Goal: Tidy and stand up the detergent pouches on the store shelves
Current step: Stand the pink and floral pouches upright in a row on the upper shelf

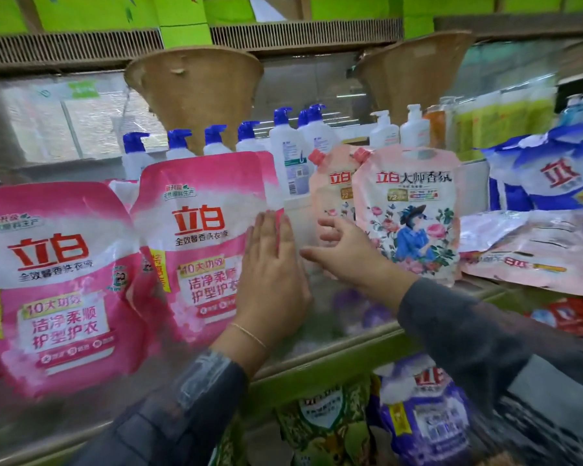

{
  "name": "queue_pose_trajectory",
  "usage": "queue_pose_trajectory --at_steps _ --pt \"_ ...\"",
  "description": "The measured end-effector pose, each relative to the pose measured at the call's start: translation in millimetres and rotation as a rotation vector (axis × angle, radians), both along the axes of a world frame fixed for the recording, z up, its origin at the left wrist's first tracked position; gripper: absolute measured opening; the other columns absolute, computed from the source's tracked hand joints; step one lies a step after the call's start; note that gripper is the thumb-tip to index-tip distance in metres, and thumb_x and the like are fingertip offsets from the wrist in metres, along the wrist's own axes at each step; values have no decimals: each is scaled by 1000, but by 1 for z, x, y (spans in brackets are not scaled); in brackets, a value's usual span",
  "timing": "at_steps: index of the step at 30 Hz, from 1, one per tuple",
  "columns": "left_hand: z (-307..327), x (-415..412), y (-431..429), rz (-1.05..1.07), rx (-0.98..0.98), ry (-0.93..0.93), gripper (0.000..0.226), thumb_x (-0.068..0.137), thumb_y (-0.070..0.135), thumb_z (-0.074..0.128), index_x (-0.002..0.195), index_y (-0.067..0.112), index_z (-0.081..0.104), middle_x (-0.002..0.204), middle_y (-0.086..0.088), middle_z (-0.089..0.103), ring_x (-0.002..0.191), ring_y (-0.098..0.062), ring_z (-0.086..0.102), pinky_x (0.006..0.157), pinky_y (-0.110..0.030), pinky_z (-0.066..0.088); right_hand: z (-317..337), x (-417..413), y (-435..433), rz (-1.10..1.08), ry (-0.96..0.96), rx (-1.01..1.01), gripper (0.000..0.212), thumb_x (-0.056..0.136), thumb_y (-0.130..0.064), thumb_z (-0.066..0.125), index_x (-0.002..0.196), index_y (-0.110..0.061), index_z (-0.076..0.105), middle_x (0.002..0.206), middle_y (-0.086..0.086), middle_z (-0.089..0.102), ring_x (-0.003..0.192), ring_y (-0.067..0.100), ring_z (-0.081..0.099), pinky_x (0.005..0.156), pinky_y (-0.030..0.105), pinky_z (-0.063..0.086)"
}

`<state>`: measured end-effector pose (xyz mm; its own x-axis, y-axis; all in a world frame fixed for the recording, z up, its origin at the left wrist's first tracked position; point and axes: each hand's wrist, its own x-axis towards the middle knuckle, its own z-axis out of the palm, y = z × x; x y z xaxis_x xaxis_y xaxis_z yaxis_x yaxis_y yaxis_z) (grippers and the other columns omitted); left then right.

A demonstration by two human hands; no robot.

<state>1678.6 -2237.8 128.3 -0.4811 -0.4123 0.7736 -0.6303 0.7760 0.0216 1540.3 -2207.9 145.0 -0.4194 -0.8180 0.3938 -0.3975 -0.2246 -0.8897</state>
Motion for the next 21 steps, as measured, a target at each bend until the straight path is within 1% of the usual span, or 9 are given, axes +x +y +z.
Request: queue_pose_trajectory --at_steps 3,5,7,9,12,15,18,20,21 --pt "6 -32 6 -55 59 7 69 93 25 38 152 0 12 160 -22 11 150 -32 5 123 -43 7 3 -27 8 -39 -79 -56 67 80 -19 82 140 -20 51 130 8 61 109 18 63 95 44 58" --pt "8 -55 9 -109 97 25 69 92 26 39 151 -3 17 158 -25 19 148 -35 13 123 -42 11 2 -46 15 -46 -94 -89 61 83 -14 79 137 -18 52 125 5 62 101 13 63 86 30 59" --pt "11 -77 12 -156 180 50 66 96 24 43 151 -3 18 157 -24 22 147 -34 19 121 -38 14 1 -65 26 -73 -75 -118 54 86 -16 76 135 -17 53 118 1 62 94 8 63 74 17 55" --pt "10 -100 8 -181 265 74 64 97 25 48 150 0 21 155 -22 27 144 -32 26 118 -34 20 0 -86 37 -155 -32 -161 47 87 -18 75 130 -19 56 111 -2 63 87 9 63 70 15 54" --pt "10 -133 0 -265 430 154 58 92 26 58 142 4 36 137 -15 51 128 -30 47 109 -38 38 0 -124 56 -406 91 -211 42 83 -17 72 124 -17 60 109 2 62 94 18 60 89 31 52" --pt "11 -160 -3 -407 639 359 48 86 26 68 127 14 47 113 1 64 106 -17 64 96 -43 52 -1 -163 72 -645 174 -97 63 80 -25 71 138 -15 47 133 12 49 123 29 48 105 39 41" --pt "14 -178 -9 -392 791 534 59 72 44 78 116 23 46 108 4 67 99 -15 68 93 -43 55 -4 -185 78 -373 -239 31 75 72 -33 84 131 -9 44 137 13 51 121 32 57 104 45 47" --pt "18 -183 -10 -413 920 640 71 58 42 86 112 18 48 103 1 70 93 -17 71 88 -43 57 -8 -189 75 -121 -536 36 55 70 -23 90 103 -8 48 120 20 64 103 37 69 91 57 56" --pt "18 -184 -12 -414 969 678 74 55 39 88 113 15 50 103 -3 71 93 -21 72 86 -46 58 -11 -188 71 -61 -562 23 51 73 -17 89 101 -8 47 113 20 67 96 35 72 84 55 60"
